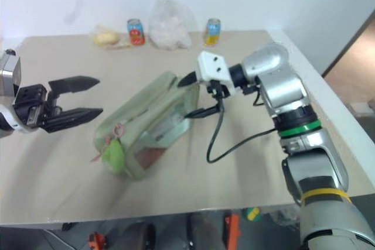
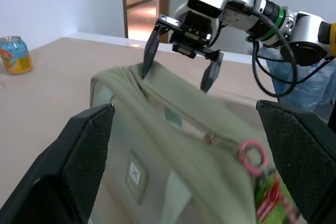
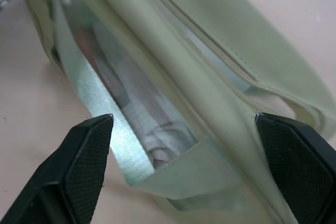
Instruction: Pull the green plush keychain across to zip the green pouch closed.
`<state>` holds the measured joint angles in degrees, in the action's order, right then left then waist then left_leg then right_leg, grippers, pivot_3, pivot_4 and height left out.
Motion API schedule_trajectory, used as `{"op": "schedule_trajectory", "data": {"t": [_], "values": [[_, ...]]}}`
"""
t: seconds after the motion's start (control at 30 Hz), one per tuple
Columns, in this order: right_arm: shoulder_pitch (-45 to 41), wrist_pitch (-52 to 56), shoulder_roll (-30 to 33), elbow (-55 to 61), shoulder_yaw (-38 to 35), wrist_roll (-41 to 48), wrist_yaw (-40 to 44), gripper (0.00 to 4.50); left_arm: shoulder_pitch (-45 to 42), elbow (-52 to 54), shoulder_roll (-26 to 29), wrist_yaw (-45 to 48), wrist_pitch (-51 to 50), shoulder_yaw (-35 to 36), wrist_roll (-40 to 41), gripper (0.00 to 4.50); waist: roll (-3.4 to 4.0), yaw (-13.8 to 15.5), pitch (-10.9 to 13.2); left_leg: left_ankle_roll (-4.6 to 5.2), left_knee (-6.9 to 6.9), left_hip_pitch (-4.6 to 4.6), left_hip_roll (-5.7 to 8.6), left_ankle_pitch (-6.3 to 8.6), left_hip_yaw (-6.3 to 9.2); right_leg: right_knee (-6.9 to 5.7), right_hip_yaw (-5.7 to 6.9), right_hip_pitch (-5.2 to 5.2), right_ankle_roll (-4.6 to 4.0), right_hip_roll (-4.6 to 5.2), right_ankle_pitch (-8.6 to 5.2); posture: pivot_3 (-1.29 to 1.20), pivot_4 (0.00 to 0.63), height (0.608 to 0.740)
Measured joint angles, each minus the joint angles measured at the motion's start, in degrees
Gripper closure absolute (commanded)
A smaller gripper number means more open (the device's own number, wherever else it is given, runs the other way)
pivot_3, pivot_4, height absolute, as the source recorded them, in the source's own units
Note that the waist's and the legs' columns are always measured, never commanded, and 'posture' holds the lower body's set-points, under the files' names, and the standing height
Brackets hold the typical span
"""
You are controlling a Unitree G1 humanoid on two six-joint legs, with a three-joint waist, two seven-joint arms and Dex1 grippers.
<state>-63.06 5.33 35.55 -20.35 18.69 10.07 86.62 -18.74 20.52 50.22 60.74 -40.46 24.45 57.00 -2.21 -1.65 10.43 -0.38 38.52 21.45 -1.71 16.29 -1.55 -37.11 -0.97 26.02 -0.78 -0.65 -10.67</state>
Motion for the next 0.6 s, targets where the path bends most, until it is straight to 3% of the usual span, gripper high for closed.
{"op": "schedule_trajectory", "data": {"t": [0.33, 0.6], "values": [[-0.48, -3.64, -0.67, -3.29, 0.14, -0.87, 1.37, 4.29, 4.93, 3.21, -2.38, -4.07, 0.93, 3.58, 2.84, 0.0, 0.0, 0.17, 0.0, -0.12, 0.01, -0.01, 0.01, -0.06, 0.02, -0.02, 0.04, -0.02, 0.0, 0.01, -0.01, 0.0, 0.15, 0.74], [-0.48, -3.93, 2.27, -3.81, 2.07, 1.49, 1.73, 4.4, 4.95, 3.16, -3.25, -8.11, 1.88, 9.78, 8.71, 0.0, 0.0, 0.38, 0.0, -0.31, 0.01, -0.06, 0.02, -0.17, 0.04, -0.06, 0.08, -0.04, 0.1, -0.04, 0.0, 0.0, 0.15, 0.74]]}}
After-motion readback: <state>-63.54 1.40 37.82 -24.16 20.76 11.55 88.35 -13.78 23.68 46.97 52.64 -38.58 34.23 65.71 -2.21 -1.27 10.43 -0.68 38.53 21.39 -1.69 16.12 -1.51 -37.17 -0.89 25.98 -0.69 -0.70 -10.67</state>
